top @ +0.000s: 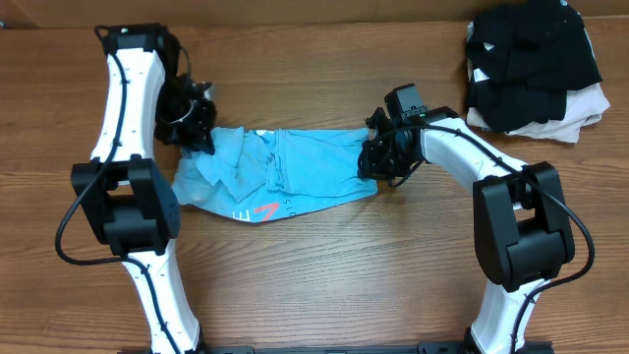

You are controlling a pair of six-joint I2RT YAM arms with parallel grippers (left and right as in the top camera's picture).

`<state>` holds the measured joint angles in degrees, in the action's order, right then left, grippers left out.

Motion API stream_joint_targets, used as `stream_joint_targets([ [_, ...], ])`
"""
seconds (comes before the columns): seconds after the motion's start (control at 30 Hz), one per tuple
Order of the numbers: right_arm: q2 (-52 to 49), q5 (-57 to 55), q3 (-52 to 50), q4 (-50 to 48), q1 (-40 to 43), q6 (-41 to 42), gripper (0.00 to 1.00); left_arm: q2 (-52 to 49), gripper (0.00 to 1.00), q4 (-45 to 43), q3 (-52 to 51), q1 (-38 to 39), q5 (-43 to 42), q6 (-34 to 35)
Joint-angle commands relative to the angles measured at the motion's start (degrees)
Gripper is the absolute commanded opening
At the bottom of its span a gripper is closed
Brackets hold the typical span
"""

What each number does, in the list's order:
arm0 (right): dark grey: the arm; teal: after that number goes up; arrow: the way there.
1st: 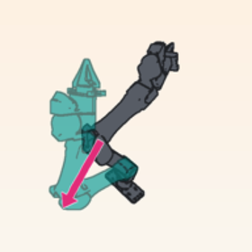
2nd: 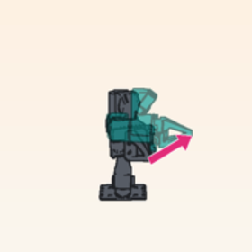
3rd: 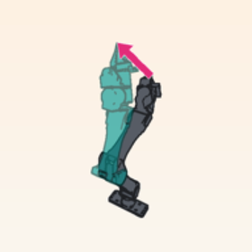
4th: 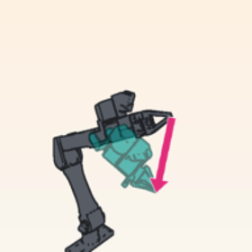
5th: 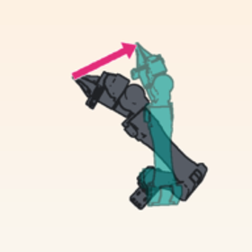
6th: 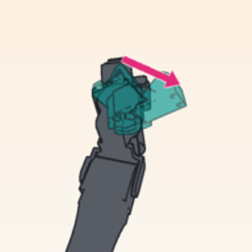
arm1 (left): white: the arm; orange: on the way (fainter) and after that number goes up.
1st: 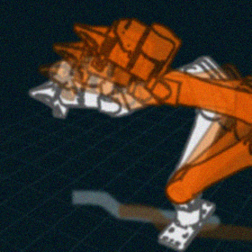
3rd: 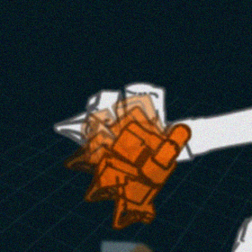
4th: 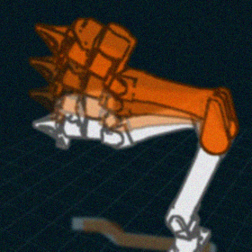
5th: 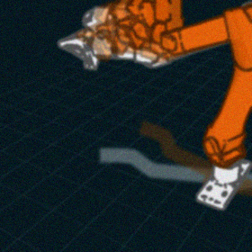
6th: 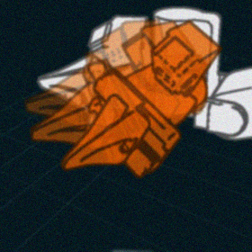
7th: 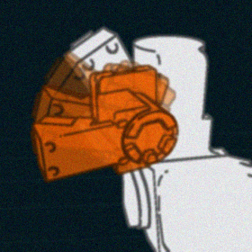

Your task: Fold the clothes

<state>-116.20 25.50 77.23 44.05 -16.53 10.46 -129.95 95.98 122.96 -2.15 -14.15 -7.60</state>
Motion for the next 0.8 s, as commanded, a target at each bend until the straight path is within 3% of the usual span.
stream_joint_targets([
  [0.0, 1.01, 0.26, -0.35, -0.28, 0.26, 0.50, 0.04, 0.00, 0.04, -0.44, 1.40, 5.14, -0.07, -0.04],
  [0.4, 1.01, 0.24, -0.35, -0.04, 0.26, 0.70, 0.04, 0.00, 0.04, -7.15, 2.45, 21.77, -0.04, 7.78],
  [0.77, 1.01, 0.11, -0.35, -0.09, 0.26, 0.70, 0.04, 0.00, 0.04, -6.91, 9.14, 24.52, -4.59, 9.55],
])
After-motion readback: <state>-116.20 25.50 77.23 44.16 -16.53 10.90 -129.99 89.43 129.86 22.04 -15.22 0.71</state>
